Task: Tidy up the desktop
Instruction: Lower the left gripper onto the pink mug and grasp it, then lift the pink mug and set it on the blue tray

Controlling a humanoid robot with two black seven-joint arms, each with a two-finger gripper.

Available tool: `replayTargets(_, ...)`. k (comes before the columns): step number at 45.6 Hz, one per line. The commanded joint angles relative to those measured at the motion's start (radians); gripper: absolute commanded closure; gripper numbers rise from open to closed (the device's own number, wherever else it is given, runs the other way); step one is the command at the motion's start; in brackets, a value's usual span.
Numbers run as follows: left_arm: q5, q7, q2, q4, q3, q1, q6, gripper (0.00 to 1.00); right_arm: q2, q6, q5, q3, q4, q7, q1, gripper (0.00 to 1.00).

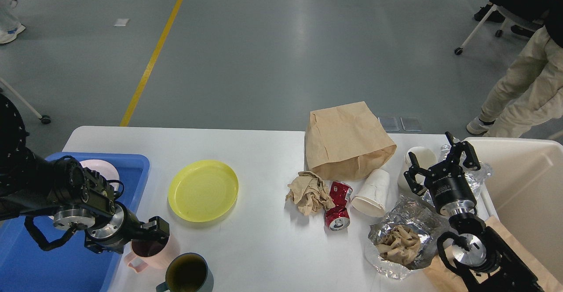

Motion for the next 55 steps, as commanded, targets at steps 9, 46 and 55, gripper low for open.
replayTargets(9,0.074,0.0,-0.002,0.011,-0.015,0.057,0.096,0.29,0.0,0.0,0.0,0.0,0.0,0.0,0.0,0.0)
replayTargets(46,0.079,0.075,0.004,0.045,-0.058,0.096,0.111,1.0,0.0,0.0,0.0,0.0,-0.001,0.0,0.0,0.0)
replayTargets(55,0.077,0.072,0.025,0.028,-0.057,0.057,0.07,1.0,0.0,0.0,0.0,0.0,0.0,0.0,0.0,0.0)
